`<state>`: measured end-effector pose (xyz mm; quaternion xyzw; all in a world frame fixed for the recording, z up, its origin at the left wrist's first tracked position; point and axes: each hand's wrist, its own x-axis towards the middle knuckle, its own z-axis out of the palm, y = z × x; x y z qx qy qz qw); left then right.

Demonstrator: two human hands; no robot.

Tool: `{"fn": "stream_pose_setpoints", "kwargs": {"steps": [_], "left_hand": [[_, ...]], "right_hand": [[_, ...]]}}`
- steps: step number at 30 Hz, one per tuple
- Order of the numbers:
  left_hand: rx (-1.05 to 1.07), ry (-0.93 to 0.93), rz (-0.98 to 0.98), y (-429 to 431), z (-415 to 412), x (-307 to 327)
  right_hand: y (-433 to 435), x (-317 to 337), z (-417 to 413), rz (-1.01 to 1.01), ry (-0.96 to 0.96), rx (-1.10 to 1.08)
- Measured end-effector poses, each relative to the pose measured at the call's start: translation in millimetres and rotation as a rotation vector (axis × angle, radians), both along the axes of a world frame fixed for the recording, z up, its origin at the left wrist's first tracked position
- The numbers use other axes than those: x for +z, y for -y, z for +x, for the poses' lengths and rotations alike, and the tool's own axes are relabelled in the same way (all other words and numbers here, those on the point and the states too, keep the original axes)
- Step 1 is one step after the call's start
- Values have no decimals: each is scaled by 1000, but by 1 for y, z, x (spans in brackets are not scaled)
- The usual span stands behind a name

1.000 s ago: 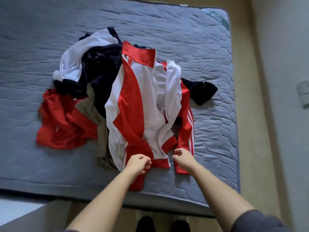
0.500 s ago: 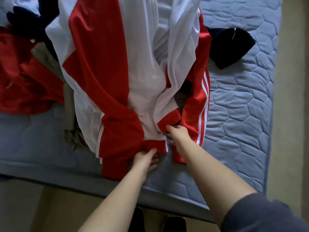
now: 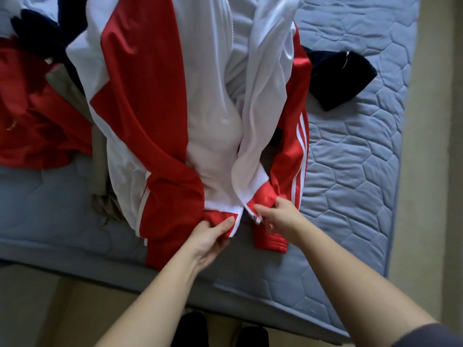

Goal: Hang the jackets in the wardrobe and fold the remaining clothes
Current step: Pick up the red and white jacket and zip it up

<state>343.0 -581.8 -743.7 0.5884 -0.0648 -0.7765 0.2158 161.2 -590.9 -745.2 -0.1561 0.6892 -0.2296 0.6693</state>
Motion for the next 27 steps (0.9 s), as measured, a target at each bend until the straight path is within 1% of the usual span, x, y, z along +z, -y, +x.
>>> {"fn": "stream_pose_setpoints", "kwargs": {"steps": [2,5,7,9,14,16,20,23,27], "left_hand": [[41,-62,-32,1,7,16],[143,-143,-53,1,13,34],[199,-182,-65,0,12,40],[208,-171,-89,0,11,43],[182,-108,-127,-6,11,45],[214,-93,-158,-8,13,45],[275,13,-240,-13,13,43],[292,73,-283,-15,10,44],[341,92,-301,-15,5,46]], "right_hand": [[-12,10,-3,-13,152,29],[-26,20,1,1,371,-54],[-32,25,6,16,438,-68],[-39,28,11,24,481,-84],[-46,33,17,-15,526,-130],[-47,32,21,-46,503,-207],[-50,32,33,-138,436,-421],[-53,35,44,-203,412,-470],[-56,35,56,-253,396,-536]]}}
